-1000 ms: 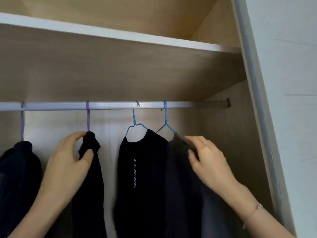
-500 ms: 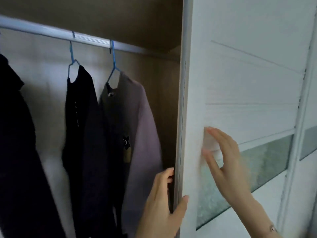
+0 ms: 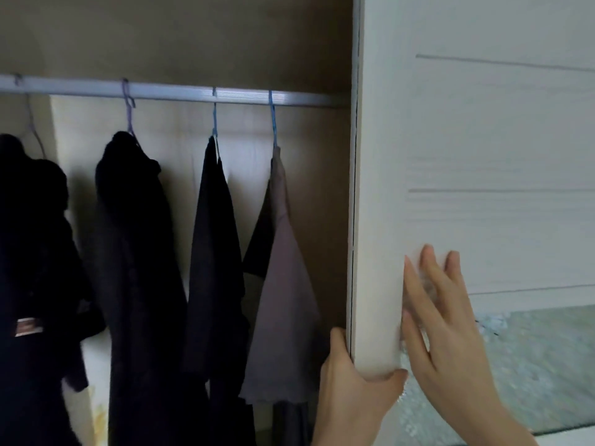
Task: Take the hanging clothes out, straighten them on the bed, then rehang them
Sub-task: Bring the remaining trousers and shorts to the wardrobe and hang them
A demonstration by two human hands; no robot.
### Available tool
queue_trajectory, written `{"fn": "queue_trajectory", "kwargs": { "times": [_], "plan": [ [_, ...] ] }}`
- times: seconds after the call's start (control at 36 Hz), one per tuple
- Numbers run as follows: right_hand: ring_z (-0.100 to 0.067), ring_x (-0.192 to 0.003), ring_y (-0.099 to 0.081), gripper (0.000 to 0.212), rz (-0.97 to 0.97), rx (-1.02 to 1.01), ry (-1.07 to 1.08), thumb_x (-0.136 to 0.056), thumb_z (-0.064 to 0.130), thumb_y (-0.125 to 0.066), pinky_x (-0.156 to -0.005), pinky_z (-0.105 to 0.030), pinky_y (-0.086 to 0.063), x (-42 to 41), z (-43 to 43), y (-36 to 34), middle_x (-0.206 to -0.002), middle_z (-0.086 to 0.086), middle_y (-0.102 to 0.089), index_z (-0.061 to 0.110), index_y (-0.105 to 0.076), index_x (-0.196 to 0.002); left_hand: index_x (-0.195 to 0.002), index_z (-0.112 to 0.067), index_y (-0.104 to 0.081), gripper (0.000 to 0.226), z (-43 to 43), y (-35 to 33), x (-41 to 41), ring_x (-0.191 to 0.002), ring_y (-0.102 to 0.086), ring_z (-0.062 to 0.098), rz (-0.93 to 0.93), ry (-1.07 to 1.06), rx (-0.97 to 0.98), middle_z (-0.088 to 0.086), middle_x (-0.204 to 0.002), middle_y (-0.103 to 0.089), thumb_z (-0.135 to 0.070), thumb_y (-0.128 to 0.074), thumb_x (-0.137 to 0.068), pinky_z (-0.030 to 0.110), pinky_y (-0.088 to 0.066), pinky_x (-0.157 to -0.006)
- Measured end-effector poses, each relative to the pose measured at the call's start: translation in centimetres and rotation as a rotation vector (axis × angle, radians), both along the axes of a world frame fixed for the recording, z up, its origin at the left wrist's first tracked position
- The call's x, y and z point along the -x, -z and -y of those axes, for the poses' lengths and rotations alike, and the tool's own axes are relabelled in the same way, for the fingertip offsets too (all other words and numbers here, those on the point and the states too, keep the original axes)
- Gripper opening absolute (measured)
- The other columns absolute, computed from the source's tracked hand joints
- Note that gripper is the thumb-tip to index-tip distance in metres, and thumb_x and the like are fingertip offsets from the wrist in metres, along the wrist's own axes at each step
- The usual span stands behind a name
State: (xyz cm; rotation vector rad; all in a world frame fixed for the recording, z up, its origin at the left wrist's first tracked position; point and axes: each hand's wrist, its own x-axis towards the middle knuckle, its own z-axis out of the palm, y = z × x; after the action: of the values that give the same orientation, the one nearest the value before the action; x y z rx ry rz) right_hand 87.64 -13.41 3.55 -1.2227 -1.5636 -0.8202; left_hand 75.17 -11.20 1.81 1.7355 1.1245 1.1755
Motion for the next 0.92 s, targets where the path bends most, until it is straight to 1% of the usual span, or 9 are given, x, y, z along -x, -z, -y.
{"fn": "queue_trajectory", "kwargs": {
  "times": [0.19,0.28,0.36,0.44,0.53,0.61,0.69,0.81,0.92],
  "plan": [
    [-0.028,-0.158,-0.011,0.048,0.128,-0.046,-0.025,-0.107,0.036,-0.026,-0.129,-0.021,-0.01,0.2,0.2,-0.1,-0.166,0.022,-0.014,0.026,-0.032,-0.154,-0.095,-0.031,-0.038,0.051,0.2,0.0,1.7,-0.072,-0.051,0.001,-0.079,-0.139,-0.072,-0.014,-0.089,-0.056,-0.039,-0.073,-0.058,0.0,-0.038,-0.053],
    [-0.033,-0.154,-0.025,0.051,0.199,-0.04,-0.034,-0.102,0.025,-0.039,-0.127,-0.034,-0.022,0.4,0.3,-0.4,-0.162,0.014,-0.031,0.014,-0.034,-0.151,-0.095,-0.03,-0.044,0.048,0.2,0.1,3.2,-0.081,-0.061,0.005,-0.023,-0.176,-0.067,-0.011,-0.09,-0.063,-0.033,-0.074,-0.057,0.004,-0.043,-0.058],
    [-0.026,-0.149,-0.035,0.054,0.238,-0.037,-0.037,-0.096,0.017,-0.045,-0.12,-0.045,-0.031,1.0,0.3,-0.8,-0.153,0.006,-0.045,0.012,-0.036,-0.149,-0.088,-0.033,-0.041,0.046,0.6,0.3,5.1,-0.082,-0.064,0.009,0.02,-0.226,-0.062,-0.011,-0.083,-0.062,-0.028,-0.075,-0.058,0.015,-0.048,-0.065],
    [-0.017,-0.15,-0.034,0.054,0.233,-0.03,-0.041,-0.097,0.02,-0.045,-0.124,-0.042,-0.026,2.0,0.2,-1.1,-0.154,0.007,-0.044,0.014,-0.037,-0.15,-0.084,-0.04,-0.035,0.051,0.9,0.4,7.4,-0.073,-0.06,0.005,0.057,-0.316,-0.116,-0.012,-0.08,-0.06,-0.025,-0.077,-0.059,0.01,-0.046,-0.058],
    [-0.013,-0.152,-0.028,0.054,0.266,-0.03,-0.033,-0.097,0.022,-0.046,-0.125,-0.042,-0.023,3.4,-0.3,-1.2,-0.155,0.005,-0.043,0.014,-0.037,-0.15,-0.099,-0.048,-0.034,0.068,1.0,1.0,9.9,-0.087,-0.061,0.006,0.105,-0.369,-0.197,-0.012,-0.097,-0.062,-0.022,-0.08,-0.057,0.009,-0.046,-0.066],
    [-0.015,-0.152,-0.027,0.055,0.335,-0.031,-0.04,-0.098,0.024,-0.046,-0.126,-0.039,-0.018,5.7,-1.0,-1.2,-0.158,0.004,-0.038,0.013,-0.036,-0.151,-0.116,-0.055,-0.03,0.083,0.9,2.1,12.5,-0.107,-0.054,0.003,0.092,-0.486,-0.388,-0.017,-0.117,-0.052,-0.029,-0.078,-0.054,0.019,-0.046,-0.087],
    [-0.021,-0.147,-0.035,0.054,0.381,-0.06,-0.077,-0.097,0.024,-0.047,-0.125,-0.039,-0.018,8.3,-1.7,-1.2,-0.156,0.002,-0.04,0.011,-0.039,-0.149,-0.135,-0.041,-0.027,0.087,0.7,2.9,15.2,-0.119,-0.044,0.002,-0.007,-0.625,-0.589,-0.024,-0.13,-0.036,-0.036,-0.07,-0.06,0.025,-0.045,-0.095],
    [-0.019,-0.144,-0.038,0.053,0.378,-0.11,-0.134,-0.096,0.023,-0.047,-0.122,-0.04,-0.021,11.8,-2.8,-1.2,-0.154,0.001,-0.042,0.01,-0.04,-0.147,-0.143,-0.032,-0.02,0.084,0.6,3.4,19.0,-0.132,-0.028,-0.003,-0.178,-0.823,-0.815,-0.028,-0.147,-0.012,-0.039,-0.059,-0.069,0.026,-0.044,-0.097],
    [-0.02,-0.144,-0.038,0.053,0.384,-0.14,-0.141,-0.097,0.024,-0.047,-0.121,-0.043,-0.023,16.2,-3.9,-0.9,-0.155,0.0,-0.04,0.01,-0.041,-0.147,-0.146,-0.018,-0.026,0.073,0.3,3.6,22.8,-0.139,-0.028,0.012,-0.367,-0.91,-0.878,-0.01,-0.153,-0.022,-0.033,-0.055,-0.081,0.039,-0.045,-0.102]
  ]
}}
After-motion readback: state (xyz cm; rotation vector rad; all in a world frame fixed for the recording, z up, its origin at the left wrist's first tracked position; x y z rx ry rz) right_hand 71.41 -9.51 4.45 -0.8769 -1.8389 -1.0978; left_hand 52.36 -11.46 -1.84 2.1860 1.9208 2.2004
